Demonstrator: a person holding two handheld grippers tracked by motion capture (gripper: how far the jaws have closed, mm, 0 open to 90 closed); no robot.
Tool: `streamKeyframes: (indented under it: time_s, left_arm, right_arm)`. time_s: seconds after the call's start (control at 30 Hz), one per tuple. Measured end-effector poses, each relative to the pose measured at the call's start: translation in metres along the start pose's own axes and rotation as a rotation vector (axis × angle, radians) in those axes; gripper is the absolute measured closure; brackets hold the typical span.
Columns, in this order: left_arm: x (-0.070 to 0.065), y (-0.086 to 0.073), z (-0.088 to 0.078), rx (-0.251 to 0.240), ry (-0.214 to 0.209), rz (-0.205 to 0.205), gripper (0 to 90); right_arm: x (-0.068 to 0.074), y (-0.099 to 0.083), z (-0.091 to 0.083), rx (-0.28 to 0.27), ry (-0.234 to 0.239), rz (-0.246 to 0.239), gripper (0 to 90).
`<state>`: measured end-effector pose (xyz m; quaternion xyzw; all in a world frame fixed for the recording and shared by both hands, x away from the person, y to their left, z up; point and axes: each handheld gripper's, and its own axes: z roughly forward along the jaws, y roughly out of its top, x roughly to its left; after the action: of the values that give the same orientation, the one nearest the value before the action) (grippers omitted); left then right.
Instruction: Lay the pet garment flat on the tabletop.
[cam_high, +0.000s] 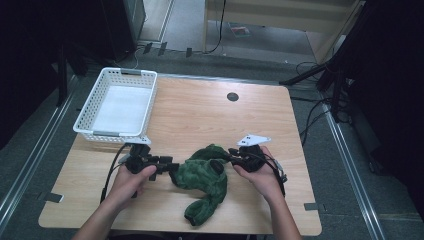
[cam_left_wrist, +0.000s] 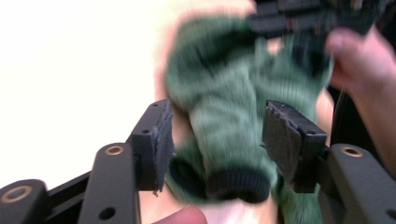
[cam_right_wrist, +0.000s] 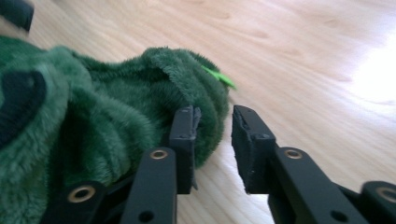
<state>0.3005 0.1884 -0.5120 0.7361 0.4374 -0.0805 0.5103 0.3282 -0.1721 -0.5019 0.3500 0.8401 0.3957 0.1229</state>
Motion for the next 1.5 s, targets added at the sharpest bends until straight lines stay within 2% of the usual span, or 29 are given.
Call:
streamKeyframes:
  time_s: [0.07, 0.13, 0.27, 0.3, 0.37, 0.43, 0.5, 0.53, 0.6, 0.7, 0.73, 0.77, 0.83, 0.9, 0.93, 0.97, 1.0, 1.03, 1.07, 1.1, 1.13, 1.2, 1.27, 1.3, 1.33, 1.4, 1.43, 1.47, 1.5]
  left_arm:
    - [0.001, 0.012, 0.003, -0.019, 0.045, 0.001, 41.2]
    - [0.000, 0.021, 0.013, -0.001, 0.103, 0.011, 41.9]
    - [-0.003, 0.033, 0.049, 0.093, 0.234, 0.079, 42.2]
    - [-0.004, 0.034, 0.060, 0.115, 0.268, 0.089, 41.9]
    - [-0.005, 0.035, 0.076, 0.139, 0.285, 0.099, 41.3]
    - [-0.007, 0.035, 0.085, 0.151, 0.285, 0.120, 41.1]
    - [-0.013, 0.034, 0.092, 0.151, 0.277, 0.162, 42.2]
    - [-0.016, 0.034, 0.096, 0.162, 0.299, 0.201, 44.2]
    - [-0.021, 0.033, 0.106, 0.184, 0.371, 0.267, 52.3]
    - [-0.020, 0.034, 0.113, 0.212, 0.406, 0.311, 75.8]
    - [-0.020, 0.035, 0.112, 0.203, 0.401, 0.317, 84.8]
    - [-0.020, 0.037, 0.109, 0.177, 0.409, 0.316, 87.9]
    - [-0.021, 0.042, 0.101, 0.123, 0.418, 0.317, 89.5]
    - [-0.024, 0.048, 0.090, 0.043, 0.479, 0.341, 89.8]
    - [-0.025, 0.050, 0.086, 0.016, 0.494, 0.343, 89.9]
    - [-0.025, 0.051, 0.081, -0.014, 0.516, 0.351, 89.8]
    - [-0.025, 0.051, 0.080, -0.025, 0.551, 0.379, 89.7]
    - [-0.025, 0.049, 0.081, -0.016, 0.565, 0.392, 89.5]
    - [-0.022, 0.046, 0.084, 0.030, 0.549, 0.400, 89.1]
    - [-0.020, 0.043, 0.087, 0.073, 0.514, 0.401, 88.4]
    - [-0.020, 0.040, 0.088, 0.089, 0.498, 0.407, 87.9]
    - [-0.020, 0.032, 0.086, 0.102, 0.470, 0.406, 86.1]
    - [-0.016, 0.028, 0.081, 0.127, 0.407, 0.378, 76.2]
    - [-0.015, 0.027, 0.079, 0.125, 0.395, 0.373, 71.2]
    - [-0.013, 0.027, 0.076, 0.113, 0.391, 0.365, 68.1]
    - [-0.009, 0.031, 0.067, 0.069, 0.337, 0.314, 62.2]
    - [-0.006, 0.034, 0.061, 0.025, 0.312, 0.271, 60.6]
    - [-0.004, 0.037, 0.058, 0.003, 0.312, 0.249, 59.1]
    - [-0.001, 0.040, 0.056, -0.026, 0.329, 0.204, 58.8]
  right_arm:
    - [-0.003, 0.004, -0.007, -0.029, -0.001, 0.019, 61.9]
    - [-0.006, 0.009, -0.013, -0.065, 0.021, 0.045, 60.4]
    - [-0.004, 0.022, -0.021, -0.140, 0.059, 0.106, 55.4]
    - [-0.002, 0.024, -0.019, -0.130, 0.066, 0.107, 53.4]
    - [0.004, 0.027, -0.010, -0.068, 0.037, 0.085, 50.2]
    - [0.004, 0.026, -0.001, -0.013, 0.004, 0.094, 47.2]
    - [-0.001, 0.024, 0.006, 0.056, -0.016, 0.149, 49.7]
    - [-0.003, 0.022, 0.009, 0.072, -0.014, 0.167, 54.0]
    - [-0.003, 0.020, 0.013, 0.081, 0.003, 0.165, 63.9]
    - [0.001, 0.020, 0.016, 0.091, 0.017, 0.106, 77.5]
    - [0.002, 0.020, 0.017, 0.093, 0.012, 0.096, 81.2]
    - [0.004, 0.022, 0.017, 0.080, 0.007, 0.085, 84.9]
    - [0.007, 0.026, 0.014, 0.008, -0.030, 0.041, 89.0]
    - [0.010, 0.032, 0.008, -0.087, -0.040, 0.002, 89.4]
    - [0.012, 0.035, 0.005, -0.130, -0.044, -0.012, 89.4]
    - [0.013, 0.036, 0.004, -0.152, -0.048, -0.013, 89.4]
    - [0.013, 0.037, 0.005, -0.164, -0.053, -0.007, 89.3]
    - [0.011, 0.037, 0.010, -0.142, -0.062, -0.006, 89.2]
    - [0.009, 0.035, 0.015, -0.114, -0.064, -0.008, 88.9]
    - [0.007, 0.030, 0.024, -0.049, -0.081, -0.023, 88.5]
    - [0.005, 0.025, 0.031, 0.003, -0.095, -0.031, 87.4]
    - [0.002, 0.016, 0.036, 0.050, -0.107, -0.029, 85.4]
    - [-0.005, 0.007, 0.031, 0.037, -0.081, 0.031, 80.0]
    - [-0.010, 0.004, 0.027, 0.036, -0.047, 0.070, 75.5]
    - [-0.013, 0.002, 0.024, 0.038, -0.041, 0.086, 74.5]
    - [-0.020, 0.002, 0.012, 0.010, -0.044, 0.123, 71.8]
    - [-0.022, 0.003, 0.008, -0.015, -0.045, 0.142, 71.3]
    - [-0.025, 0.008, 0.000, -0.060, -0.037, 0.183, 70.7]
    - [-0.027, 0.012, -0.003, -0.086, -0.031, 0.205, 70.4]
